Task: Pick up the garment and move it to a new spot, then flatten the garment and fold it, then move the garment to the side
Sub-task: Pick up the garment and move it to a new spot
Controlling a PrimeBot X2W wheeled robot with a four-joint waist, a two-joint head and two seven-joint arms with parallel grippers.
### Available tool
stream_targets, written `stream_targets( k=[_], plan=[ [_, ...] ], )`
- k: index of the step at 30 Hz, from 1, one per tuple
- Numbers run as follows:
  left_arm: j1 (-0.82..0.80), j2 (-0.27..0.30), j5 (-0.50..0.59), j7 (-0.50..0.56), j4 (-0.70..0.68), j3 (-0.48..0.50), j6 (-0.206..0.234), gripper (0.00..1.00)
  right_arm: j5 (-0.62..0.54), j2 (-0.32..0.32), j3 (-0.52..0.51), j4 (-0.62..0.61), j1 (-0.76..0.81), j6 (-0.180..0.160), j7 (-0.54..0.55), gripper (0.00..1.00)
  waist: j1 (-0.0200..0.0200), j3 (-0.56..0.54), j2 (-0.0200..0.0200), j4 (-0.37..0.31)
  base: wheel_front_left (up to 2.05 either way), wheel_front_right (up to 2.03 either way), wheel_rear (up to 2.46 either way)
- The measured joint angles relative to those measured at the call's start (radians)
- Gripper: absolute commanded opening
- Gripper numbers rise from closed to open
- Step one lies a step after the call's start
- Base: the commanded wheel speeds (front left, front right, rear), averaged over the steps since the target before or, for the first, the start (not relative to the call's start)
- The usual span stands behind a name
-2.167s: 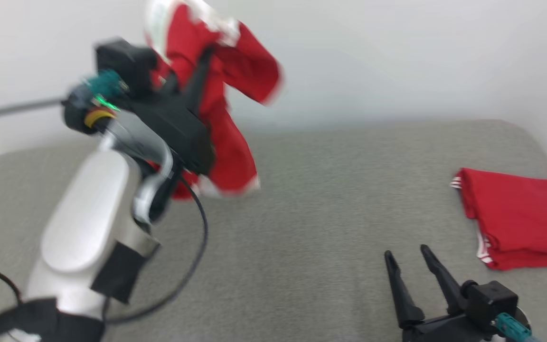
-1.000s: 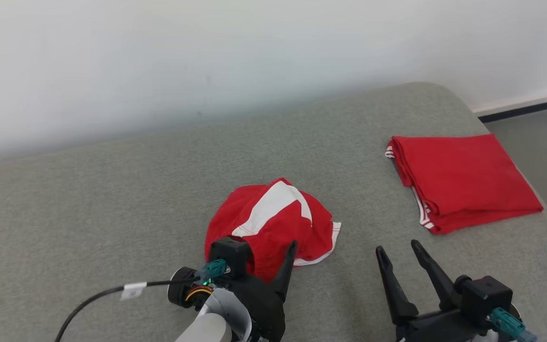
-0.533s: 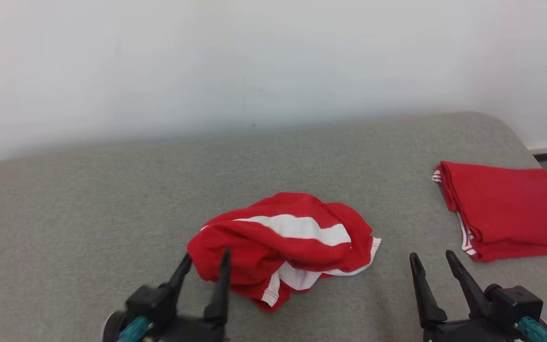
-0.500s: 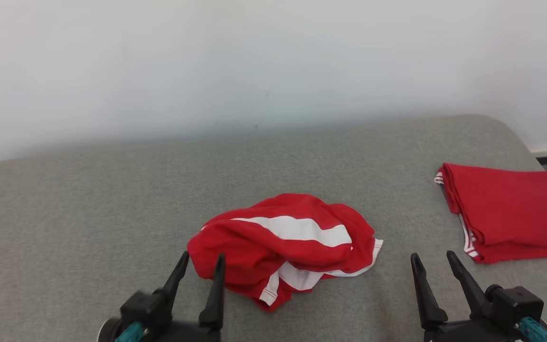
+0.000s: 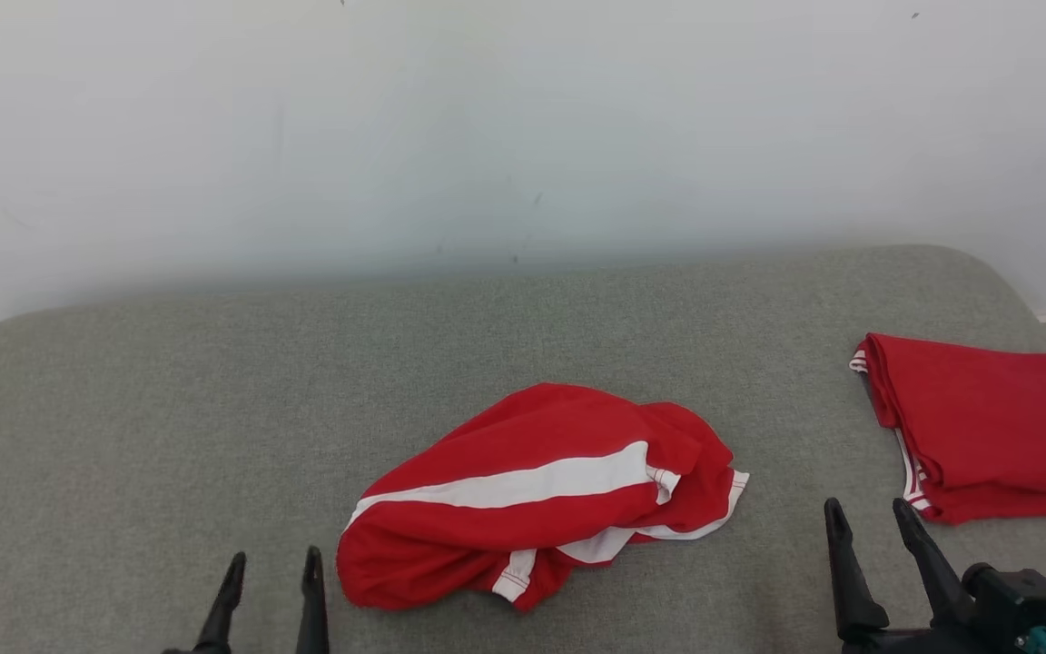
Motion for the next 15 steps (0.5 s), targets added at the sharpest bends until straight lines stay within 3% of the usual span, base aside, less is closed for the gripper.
stream_targets(
  k=[6,9,15],
  plan=[
    [0.087,-0.038,0.072,-0.001,-0.054,0.138,0.006,1.00,-0.011,0.000,-0.038,0.037,0.017,0.000,-0.044,1.00,0.0000,-0.001,0.0000,-0.004,0.00,0.00,0.00],
    [0.121,-0.047,0.085,-0.001,-0.056,0.196,-0.031,1.00,-0.012,0.000,-0.039,0.053,0.019,0.000,-0.053,1.00,0.0000,-0.005,0.0000,-0.008,0.00,0.00,0.00],
    [0.176,-0.065,0.077,-0.001,-0.062,0.316,-0.165,1.00,-0.019,0.000,-0.021,0.073,0.019,0.000,-0.042,1.00,0.0000,-0.016,0.0000,-0.008,0.00,0.00,0.00]
  ],
)
